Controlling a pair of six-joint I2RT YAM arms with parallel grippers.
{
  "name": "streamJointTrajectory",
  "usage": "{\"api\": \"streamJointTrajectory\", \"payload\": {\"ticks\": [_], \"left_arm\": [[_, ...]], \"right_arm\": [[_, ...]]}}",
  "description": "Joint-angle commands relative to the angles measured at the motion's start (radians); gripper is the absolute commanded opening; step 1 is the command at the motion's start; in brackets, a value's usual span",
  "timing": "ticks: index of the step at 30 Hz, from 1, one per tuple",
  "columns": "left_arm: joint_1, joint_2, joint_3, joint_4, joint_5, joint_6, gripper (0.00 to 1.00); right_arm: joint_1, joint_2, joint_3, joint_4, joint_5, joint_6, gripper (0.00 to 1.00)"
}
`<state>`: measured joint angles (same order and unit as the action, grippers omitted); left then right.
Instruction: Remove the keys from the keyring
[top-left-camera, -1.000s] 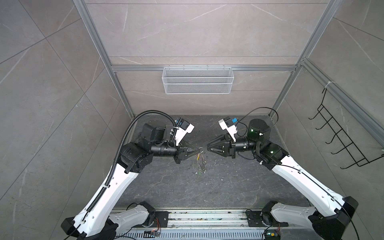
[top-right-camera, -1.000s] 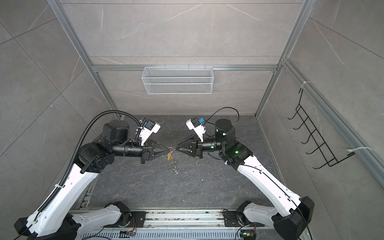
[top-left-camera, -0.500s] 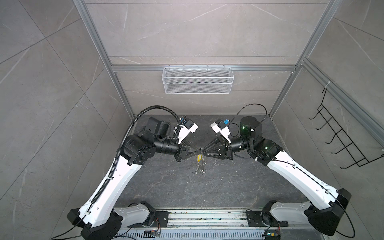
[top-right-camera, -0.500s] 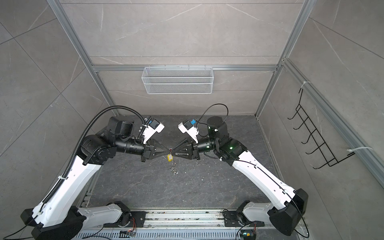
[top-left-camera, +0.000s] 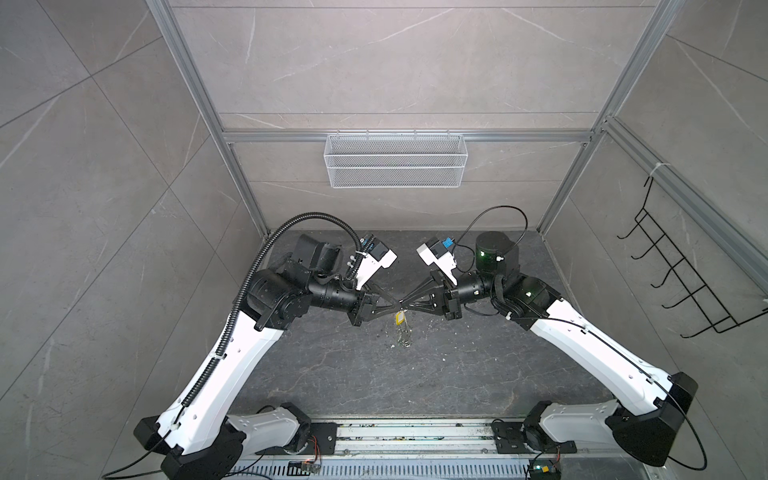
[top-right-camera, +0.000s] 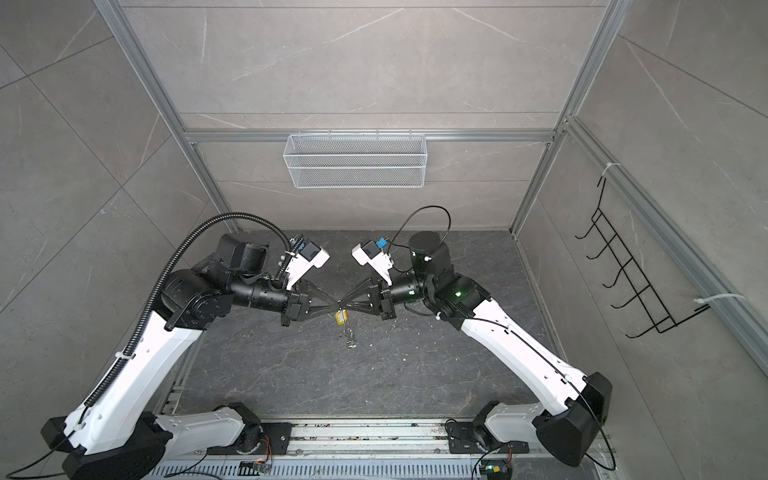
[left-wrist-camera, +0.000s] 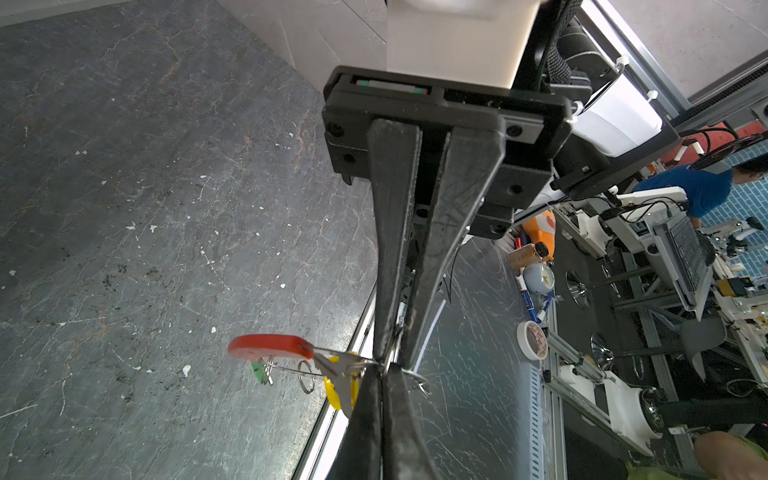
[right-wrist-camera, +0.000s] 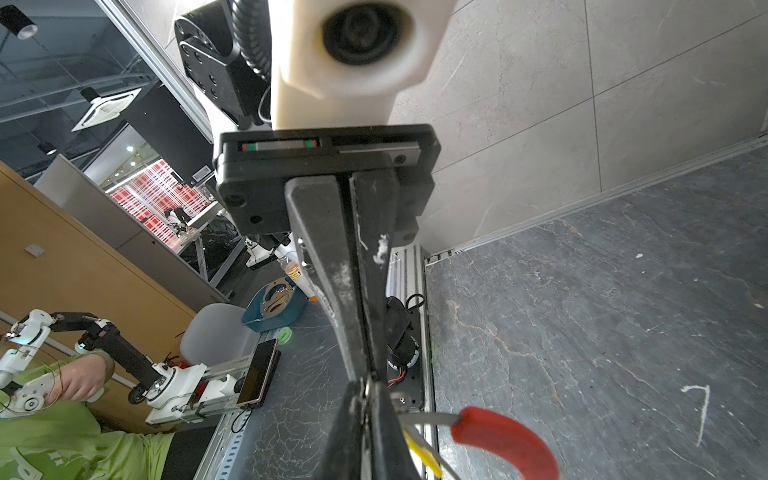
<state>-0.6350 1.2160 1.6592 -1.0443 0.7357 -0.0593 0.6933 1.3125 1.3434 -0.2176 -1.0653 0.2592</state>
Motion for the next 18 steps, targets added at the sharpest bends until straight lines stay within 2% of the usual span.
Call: {"api": "streamJointTrajectory", "payload": {"ticks": [1,3,4,6,8,13,18], "left_arm": [[-0.004,-0.01,0.045,0.026,0.02,0.009,0.0],[-0.004,-0.017,0.045,0.039,0.016,-0.004,0.0],[-0.004,-0.026,0.037,0.053,0.007,-0.012,0.04],[-0.005,-0.058,0.007,0.098,-0.013,-0.036,0.18],[-0.004,-0.099,-0.033,0.143,-0.048,-0.05,0.26],[-0.004,-0.255,-0.228,0.346,-0.212,-0.099,0.3],[-0.004,-0.401,-0.479,0.623,-0.211,-0.153,0.34]], "right_arm": [[0.024,0.004,0.024,-0.003,0.007,-0.023,0.0],[0.026,-0.01,0.007,0.025,0.029,-0.012,0.0],[0.025,-0.017,-0.002,0.034,0.044,-0.008,0.0],[0.026,-0.032,-0.016,0.064,0.07,0.006,0.0],[0.026,-0.046,-0.031,0.096,0.09,0.023,0.0],[0.026,-0.073,-0.061,0.165,0.136,0.052,0.0],[0.023,-0.089,-0.075,0.218,0.174,0.082,0.0]]}}
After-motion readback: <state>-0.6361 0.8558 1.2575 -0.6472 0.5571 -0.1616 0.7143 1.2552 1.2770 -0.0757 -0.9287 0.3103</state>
